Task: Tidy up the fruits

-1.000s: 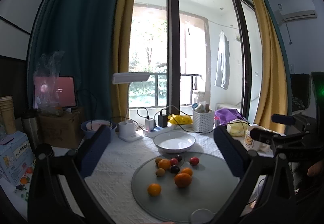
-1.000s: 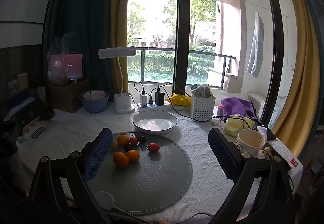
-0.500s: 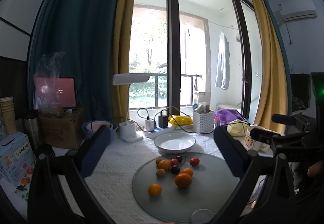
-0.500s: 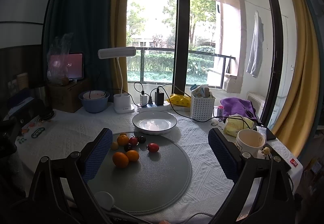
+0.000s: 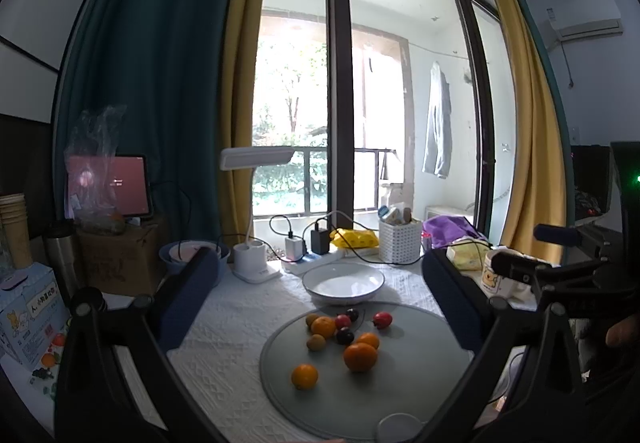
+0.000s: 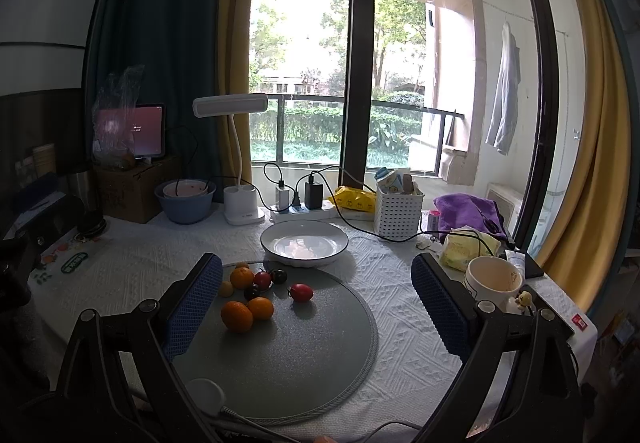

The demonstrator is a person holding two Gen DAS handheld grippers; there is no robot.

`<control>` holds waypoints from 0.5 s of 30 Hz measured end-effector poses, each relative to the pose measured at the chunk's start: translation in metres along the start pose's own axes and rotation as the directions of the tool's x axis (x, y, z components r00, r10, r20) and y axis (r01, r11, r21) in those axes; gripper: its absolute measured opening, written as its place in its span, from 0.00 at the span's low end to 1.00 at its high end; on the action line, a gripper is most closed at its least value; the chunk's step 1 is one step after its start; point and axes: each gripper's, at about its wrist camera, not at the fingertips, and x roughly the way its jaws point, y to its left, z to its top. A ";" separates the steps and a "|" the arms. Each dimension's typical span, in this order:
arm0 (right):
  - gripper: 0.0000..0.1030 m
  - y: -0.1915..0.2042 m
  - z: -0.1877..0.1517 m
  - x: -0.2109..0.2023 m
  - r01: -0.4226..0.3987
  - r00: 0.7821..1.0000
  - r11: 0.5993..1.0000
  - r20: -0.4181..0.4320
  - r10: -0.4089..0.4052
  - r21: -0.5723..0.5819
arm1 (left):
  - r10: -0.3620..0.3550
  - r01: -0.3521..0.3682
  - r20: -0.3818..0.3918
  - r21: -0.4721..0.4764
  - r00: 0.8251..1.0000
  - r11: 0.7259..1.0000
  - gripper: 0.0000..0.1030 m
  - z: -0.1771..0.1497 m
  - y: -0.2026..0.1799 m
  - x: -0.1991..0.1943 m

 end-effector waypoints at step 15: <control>0.94 0.001 -0.003 0.006 -0.004 1.000 1.000 -0.023 0.004 -0.003 | -0.011 0.011 -0.030 -0.016 0.999 1.000 0.99 -0.007 0.001 0.004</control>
